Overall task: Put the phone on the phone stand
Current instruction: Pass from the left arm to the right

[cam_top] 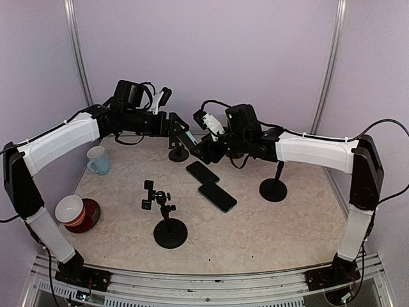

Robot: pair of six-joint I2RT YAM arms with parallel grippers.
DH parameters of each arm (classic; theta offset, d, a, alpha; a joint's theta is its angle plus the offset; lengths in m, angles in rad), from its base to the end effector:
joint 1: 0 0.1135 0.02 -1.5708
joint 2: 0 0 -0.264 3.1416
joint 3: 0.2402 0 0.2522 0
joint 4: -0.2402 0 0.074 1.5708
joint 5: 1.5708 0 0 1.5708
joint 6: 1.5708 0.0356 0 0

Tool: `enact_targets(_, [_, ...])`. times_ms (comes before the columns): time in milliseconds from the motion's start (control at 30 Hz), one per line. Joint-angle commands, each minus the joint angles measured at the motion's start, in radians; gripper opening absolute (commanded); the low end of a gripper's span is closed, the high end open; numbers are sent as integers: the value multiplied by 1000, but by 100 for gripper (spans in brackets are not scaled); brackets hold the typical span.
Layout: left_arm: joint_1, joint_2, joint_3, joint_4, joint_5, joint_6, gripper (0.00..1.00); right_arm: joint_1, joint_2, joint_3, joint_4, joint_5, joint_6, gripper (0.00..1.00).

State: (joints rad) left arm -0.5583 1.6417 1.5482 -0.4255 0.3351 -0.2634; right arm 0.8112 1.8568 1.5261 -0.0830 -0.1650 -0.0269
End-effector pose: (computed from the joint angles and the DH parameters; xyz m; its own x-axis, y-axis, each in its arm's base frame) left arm 0.3175 -0.2121 0.3603 -0.5995 0.0845 -0.7959 0.6073 0.6957 -0.3836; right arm 0.3026 0.3271 0.3001 -0.2547 -0.3067 -0.9171 -0.8260 0.5622 0.0414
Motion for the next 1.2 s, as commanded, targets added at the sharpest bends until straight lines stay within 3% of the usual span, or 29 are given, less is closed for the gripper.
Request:
enact_targets(0, [-8,-59,-12,107,62,-34,15,2,26,19,45,22,-15,64])
enact_targets(200, [-8,-61,-17,112,80,-48,15,2,34,16,51,32,-30,35])
enact_targets(367, [-8,-55,-22,129,96,-64,22,3,25,6,68,14,-19,1])
enact_targets(533, [-9,-64,-39,171,92,-83,40,3,1,-15,101,-26,24,0])
enact_targets(867, [-10,-84,-69,247,41,-100,56,5,-23,-48,186,-86,150,0])
enact_targets(1167, [-8,-82,-40,258,-10,-129,70,25,1,-36,177,-58,145,0])
